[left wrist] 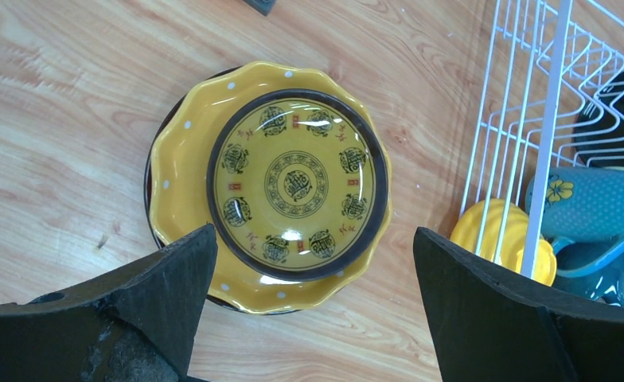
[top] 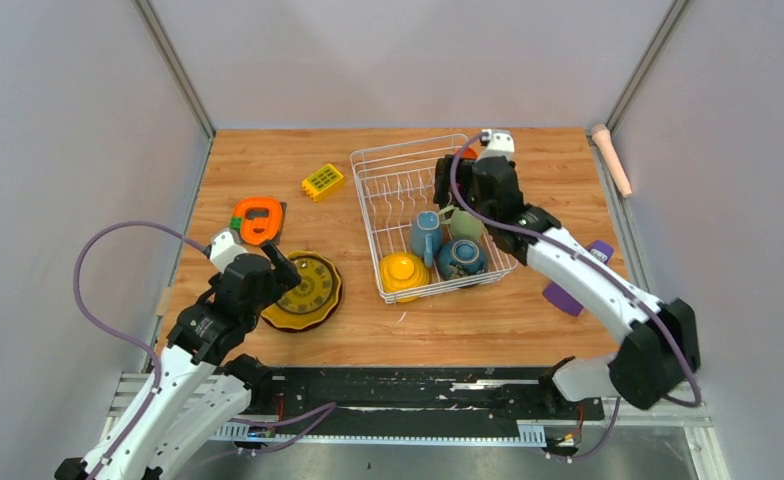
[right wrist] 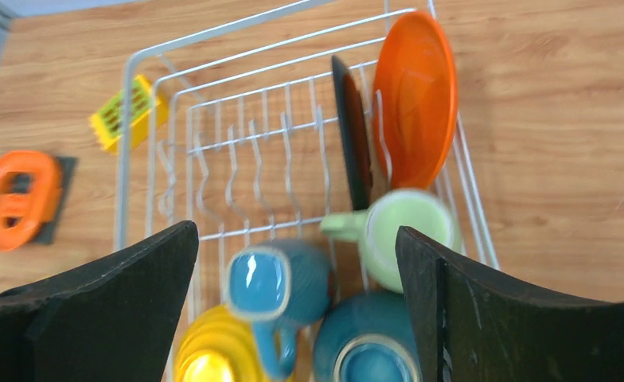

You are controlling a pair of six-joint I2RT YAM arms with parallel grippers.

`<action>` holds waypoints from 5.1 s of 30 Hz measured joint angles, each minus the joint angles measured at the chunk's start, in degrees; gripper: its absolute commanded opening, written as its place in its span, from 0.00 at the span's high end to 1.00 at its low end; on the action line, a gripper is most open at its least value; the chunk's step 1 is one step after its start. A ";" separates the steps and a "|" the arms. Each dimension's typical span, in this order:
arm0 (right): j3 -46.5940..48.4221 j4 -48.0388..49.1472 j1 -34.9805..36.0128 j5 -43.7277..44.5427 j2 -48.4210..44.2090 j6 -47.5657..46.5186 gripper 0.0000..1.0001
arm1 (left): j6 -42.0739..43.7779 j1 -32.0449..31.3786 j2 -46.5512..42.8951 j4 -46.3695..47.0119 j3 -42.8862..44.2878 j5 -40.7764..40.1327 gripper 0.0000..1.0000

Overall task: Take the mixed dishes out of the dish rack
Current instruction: Pick up the plate from the dish rack.

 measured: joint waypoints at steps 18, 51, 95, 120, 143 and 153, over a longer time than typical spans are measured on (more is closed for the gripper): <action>29.18 -8.50 -3.56 6.05 35.43 -14.08 0.48 | 5.14 0.00 -1.03 4.26 -3.91 3.76 0.00; 31.56 -9.66 -3.93 10.56 42.66 -17.92 0.96 | 5.51 0.00 1.86 5.25 -4.39 4.11 0.00; -1.66 4.42 -2.75 -10.08 -8.92 -1.14 1.00 | 6.82 0.00 -2.03 5.25 -3.80 8.52 0.00; -38.14 33.77 -2.64 -50.60 -19.54 31.95 1.00 | 11.50 0.00 4.68 41.79 -10.05 57.29 0.01; -34.36 39.95 0.33 -57.37 -9.79 32.83 1.00 | 10.01 -2.10 20.55 58.69 -10.16 67.58 0.29; -33.16 40.68 2.25 -58.12 -7.43 32.83 1.00 | 8.70 -3.61 22.84 62.62 -10.64 69.02 0.77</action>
